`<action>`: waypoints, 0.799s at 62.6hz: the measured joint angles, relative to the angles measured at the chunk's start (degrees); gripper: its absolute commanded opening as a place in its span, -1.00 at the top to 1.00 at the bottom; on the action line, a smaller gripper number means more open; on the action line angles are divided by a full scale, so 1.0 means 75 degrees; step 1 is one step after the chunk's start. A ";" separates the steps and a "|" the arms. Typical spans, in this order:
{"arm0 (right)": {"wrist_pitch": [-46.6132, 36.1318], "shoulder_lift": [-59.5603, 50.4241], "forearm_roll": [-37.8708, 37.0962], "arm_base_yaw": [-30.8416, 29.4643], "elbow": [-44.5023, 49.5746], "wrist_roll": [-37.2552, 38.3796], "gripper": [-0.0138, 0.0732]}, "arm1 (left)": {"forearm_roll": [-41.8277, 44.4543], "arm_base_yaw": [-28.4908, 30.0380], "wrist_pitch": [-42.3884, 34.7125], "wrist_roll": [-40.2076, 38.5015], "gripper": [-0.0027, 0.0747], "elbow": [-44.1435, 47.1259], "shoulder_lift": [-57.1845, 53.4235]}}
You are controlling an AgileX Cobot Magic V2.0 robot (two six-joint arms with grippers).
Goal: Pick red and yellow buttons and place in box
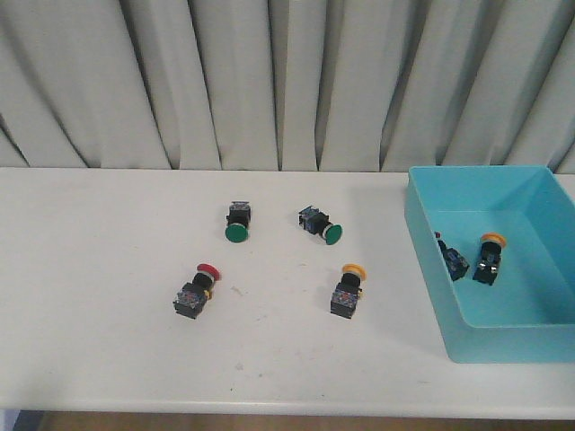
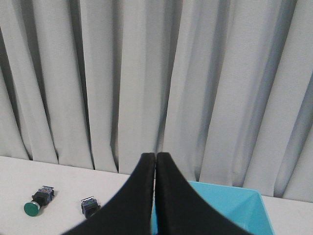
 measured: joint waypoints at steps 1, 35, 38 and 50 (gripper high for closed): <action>0.0000 0.0000 0.0000 0.0000 0.0000 0.0000 0.70 | 0.0000 0.0000 0.0000 0.0000 0.95 0.0000 0.0000; 0.0000 0.0000 0.0000 0.0000 0.0000 0.0000 0.70 | 0.0000 0.0000 0.0000 -0.0015 0.95 0.0000 0.0000; 0.0000 0.0000 0.0000 0.0000 0.0000 0.0000 0.70 | 0.0000 0.0000 0.0000 -0.0015 0.95 0.0000 0.0000; -0.0099 -0.0008 -0.0144 0.0000 0.0044 0.0011 0.70 | 0.0000 0.0000 0.0000 -0.0015 0.95 0.0000 0.0000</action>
